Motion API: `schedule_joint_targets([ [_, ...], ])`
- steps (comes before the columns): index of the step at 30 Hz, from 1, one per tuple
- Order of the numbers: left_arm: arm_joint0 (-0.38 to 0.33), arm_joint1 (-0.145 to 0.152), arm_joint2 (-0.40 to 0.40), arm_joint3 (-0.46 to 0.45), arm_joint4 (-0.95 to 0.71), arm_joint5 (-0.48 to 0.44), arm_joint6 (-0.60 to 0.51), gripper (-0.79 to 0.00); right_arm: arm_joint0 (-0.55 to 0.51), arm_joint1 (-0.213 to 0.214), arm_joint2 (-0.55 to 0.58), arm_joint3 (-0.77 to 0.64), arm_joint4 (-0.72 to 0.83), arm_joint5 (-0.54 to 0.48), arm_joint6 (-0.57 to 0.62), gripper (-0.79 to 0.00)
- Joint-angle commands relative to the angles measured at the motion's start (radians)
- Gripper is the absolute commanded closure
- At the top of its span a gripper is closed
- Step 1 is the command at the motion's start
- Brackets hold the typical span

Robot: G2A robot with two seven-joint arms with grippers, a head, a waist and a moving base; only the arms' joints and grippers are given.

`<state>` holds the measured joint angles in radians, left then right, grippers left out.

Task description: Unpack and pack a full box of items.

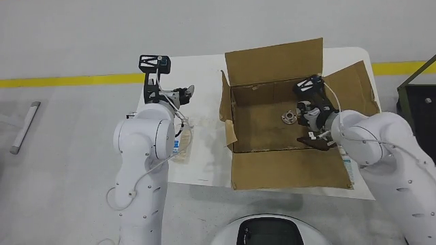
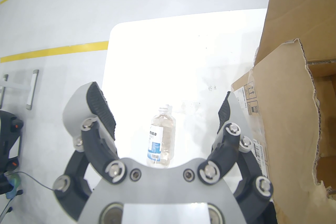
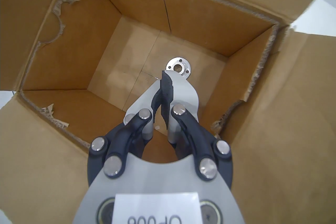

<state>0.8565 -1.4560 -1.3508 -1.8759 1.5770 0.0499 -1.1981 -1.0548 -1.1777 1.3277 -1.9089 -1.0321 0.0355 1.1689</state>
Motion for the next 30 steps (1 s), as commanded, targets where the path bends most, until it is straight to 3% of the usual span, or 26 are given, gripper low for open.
schedule_joint_targets([
  [1,0.000,0.000,0.000,0.000,0.000,0.000,0.000,-0.785,-0.002,0.000,0.003,-0.005,0.001,-0.001,0.001,0.000],
  [13,0.000,0.000,0.000,0.000,0.000,0.000,0.000,-0.785,-0.002,0.000,0.003,-0.005,0.001,-0.001,0.001,0.000],
  [17,0.000,0.000,0.000,0.000,0.000,0.000,0.000,-0.785,0.018,0.005,-0.018,-0.027,-0.073,-0.079,-0.014,0.000],
  [22,0.000,0.000,0.000,0.000,0.000,0.000,0.000,-0.785,0.136,0.002,-0.109,-0.004,-0.183,-0.152,0.116,0.000],
  [30,0.000,0.000,0.000,0.000,0.000,0.000,0.000,-0.785,0.350,-0.034,-0.291,0.221,-0.228,-0.165,0.272,0.000],
])
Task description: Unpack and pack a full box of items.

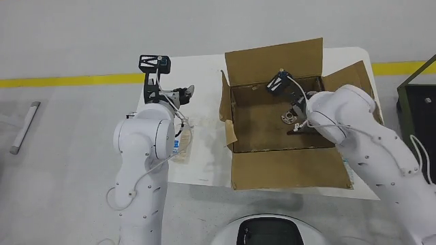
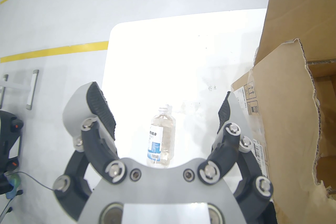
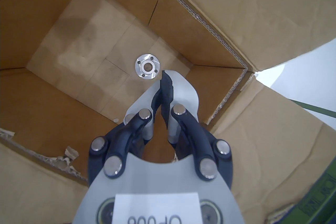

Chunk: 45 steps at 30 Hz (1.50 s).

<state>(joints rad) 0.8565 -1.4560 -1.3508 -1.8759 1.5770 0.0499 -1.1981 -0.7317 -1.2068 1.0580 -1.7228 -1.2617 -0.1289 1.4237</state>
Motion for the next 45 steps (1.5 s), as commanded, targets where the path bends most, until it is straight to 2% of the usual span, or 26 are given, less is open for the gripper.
schedule_joint_targets([
  [1,0.000,0.000,0.000,0.000,0.000,0.000,0.000,-0.785,0.043,-0.010,-0.037,0.058,0.003,0.004,0.018,0.000],
  [7,0.000,0.000,0.000,0.000,0.000,0.000,0.000,-0.785,0.082,-0.026,-0.085,0.171,-0.013,0.037,0.023,-0.012],
  [9,0.000,0.000,0.000,0.000,0.000,0.000,0.000,-0.785,0.078,-0.029,-0.090,0.189,-0.009,0.035,0.020,-0.132],
  [12,0.000,0.000,0.000,0.000,0.000,0.000,0.000,-0.785,0.075,-0.032,-0.093,0.224,-0.009,0.031,0.003,-0.172],
  [14,0.000,0.000,0.000,0.000,0.000,0.000,0.000,-0.785,0.073,-0.034,-0.096,0.242,-0.008,0.033,-0.018,-0.246],
  [17,0.000,0.000,0.000,0.000,0.000,0.000,0.000,-0.785,0.073,-0.037,-0.100,0.272,-0.009,0.030,-0.045,-0.262],
  [19,0.000,0.000,0.000,0.000,0.000,0.000,0.000,-0.785,0.076,-0.040,-0.103,0.293,-0.010,0.028,-0.061,-0.314],
  [27,0.000,0.000,0.000,0.000,0.000,0.000,0.000,-0.785,0.098,-0.056,-0.128,0.377,0.011,0.012,-0.102,-0.336],
  [45,0.000,0.000,0.000,0.000,0.000,0.000,0.000,-0.785,0.137,-0.087,-0.165,0.519,0.022,0.003,-0.153,-0.332],
])
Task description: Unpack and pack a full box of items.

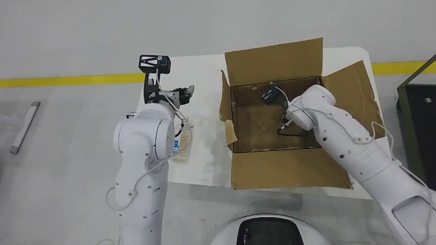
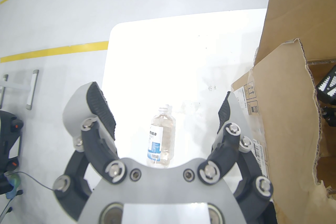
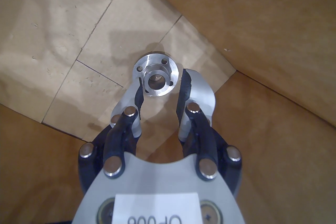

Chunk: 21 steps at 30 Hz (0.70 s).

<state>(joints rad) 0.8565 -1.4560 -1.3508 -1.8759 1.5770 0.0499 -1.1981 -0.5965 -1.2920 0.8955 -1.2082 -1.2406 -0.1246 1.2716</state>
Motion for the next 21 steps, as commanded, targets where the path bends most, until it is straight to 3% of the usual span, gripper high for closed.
schedule_joint_targets([
  [1,0.000,0.000,0.000,0.000,0.000,0.000,0.000,-0.785,0.002,-0.003,-0.004,0.008,0.001,-0.001,-0.002,-0.332],
  [21,0.000,0.000,0.000,0.000,0.000,0.000,0.000,-0.785,0.023,-0.027,-0.022,0.073,-0.002,-0.013,-0.004,-0.311],
])
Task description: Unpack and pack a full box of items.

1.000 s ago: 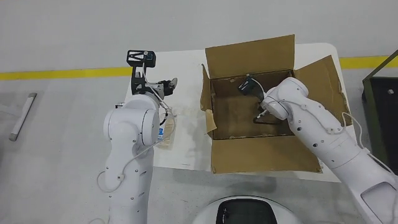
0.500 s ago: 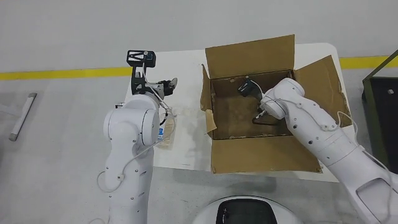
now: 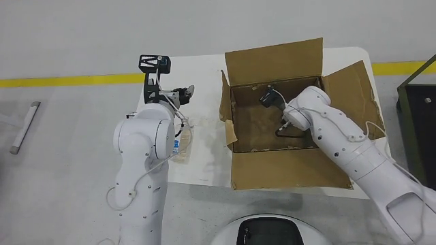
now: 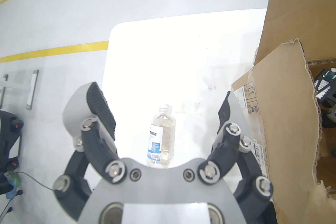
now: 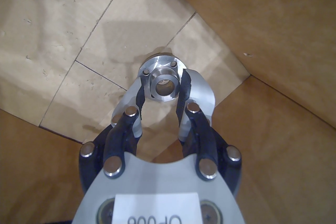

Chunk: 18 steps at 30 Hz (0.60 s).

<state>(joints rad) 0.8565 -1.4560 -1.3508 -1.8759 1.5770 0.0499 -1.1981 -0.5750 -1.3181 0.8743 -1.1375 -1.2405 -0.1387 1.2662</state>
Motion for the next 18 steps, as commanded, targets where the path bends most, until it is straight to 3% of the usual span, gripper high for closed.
schedule_joint_targets([
  [1,0.000,0.000,0.000,0.000,0.000,0.000,0.000,-0.785,0.002,-0.002,-0.001,0.004,-0.002,0.003,-0.001,-0.317],
  [18,0.000,0.000,0.000,0.000,0.000,0.000,0.000,-0.785,0.025,-0.019,0.004,0.078,0.018,-0.014,-0.020,-0.320],
])
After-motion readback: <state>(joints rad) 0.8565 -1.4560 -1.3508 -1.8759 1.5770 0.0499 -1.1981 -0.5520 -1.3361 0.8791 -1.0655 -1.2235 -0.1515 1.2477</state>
